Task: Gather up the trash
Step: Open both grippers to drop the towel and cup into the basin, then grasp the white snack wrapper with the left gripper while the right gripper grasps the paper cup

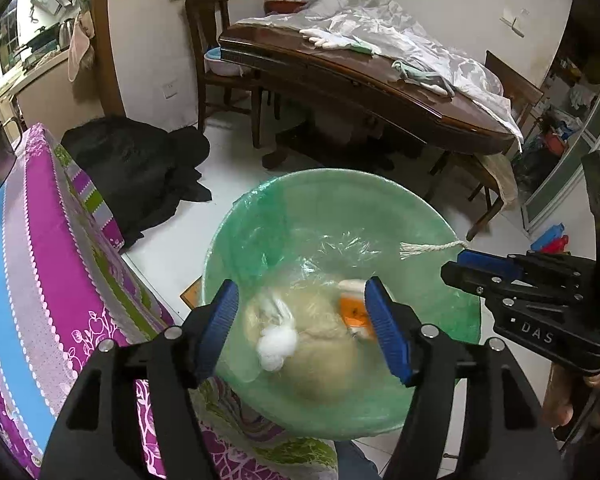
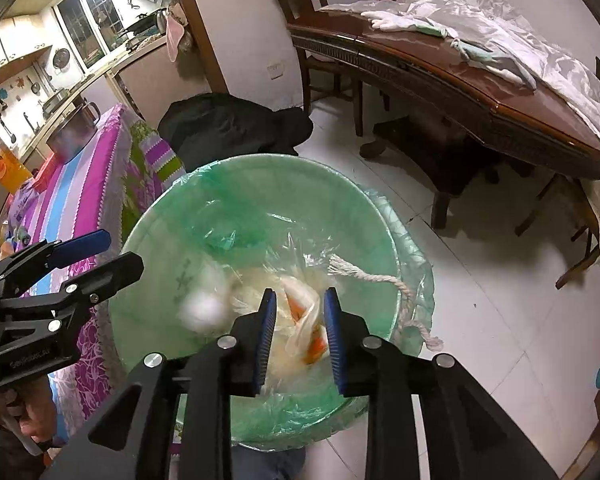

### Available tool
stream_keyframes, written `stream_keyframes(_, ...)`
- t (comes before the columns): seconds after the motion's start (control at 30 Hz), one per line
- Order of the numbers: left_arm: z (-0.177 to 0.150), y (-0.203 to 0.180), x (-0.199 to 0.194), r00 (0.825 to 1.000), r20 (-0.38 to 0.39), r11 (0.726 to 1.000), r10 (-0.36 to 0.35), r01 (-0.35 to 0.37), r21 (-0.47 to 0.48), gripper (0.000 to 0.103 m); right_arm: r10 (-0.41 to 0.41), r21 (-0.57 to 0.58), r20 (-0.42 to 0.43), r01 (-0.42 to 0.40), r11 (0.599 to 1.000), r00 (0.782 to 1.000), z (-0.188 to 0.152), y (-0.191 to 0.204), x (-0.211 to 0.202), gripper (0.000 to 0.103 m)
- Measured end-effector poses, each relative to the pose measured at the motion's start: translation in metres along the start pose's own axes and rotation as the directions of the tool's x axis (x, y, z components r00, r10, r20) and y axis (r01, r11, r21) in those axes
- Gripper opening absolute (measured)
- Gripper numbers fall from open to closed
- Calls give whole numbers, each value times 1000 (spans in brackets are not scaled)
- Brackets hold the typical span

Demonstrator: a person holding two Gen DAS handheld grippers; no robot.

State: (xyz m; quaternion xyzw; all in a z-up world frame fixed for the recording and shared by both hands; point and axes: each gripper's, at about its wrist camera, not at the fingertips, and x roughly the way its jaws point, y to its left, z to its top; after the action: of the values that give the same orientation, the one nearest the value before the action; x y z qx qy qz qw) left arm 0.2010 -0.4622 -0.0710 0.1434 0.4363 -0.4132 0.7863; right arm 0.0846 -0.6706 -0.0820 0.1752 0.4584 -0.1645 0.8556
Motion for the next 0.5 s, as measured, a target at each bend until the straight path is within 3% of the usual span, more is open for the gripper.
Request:
stream_keyframes(0.3, -7, 2, -9, 1000, 11, 1000, 1, -1, 4, 63, -11, -23, 32, 12, 1000, 999, -1, 6, -10, 27)
stream_keyframes(0.4, -16, 9, -26, 999, 36, 1000, 4, -4, -1, 63, -8, -66, 108, 15, 998, 994, -7, 19, -28, 29)
stream_keyframes(0.5, -34, 26, -53, 997, 79, 1000, 21, -20, -16, 64, 41, -129, 217, -13, 992, 975, -23, 45, -55, 42)
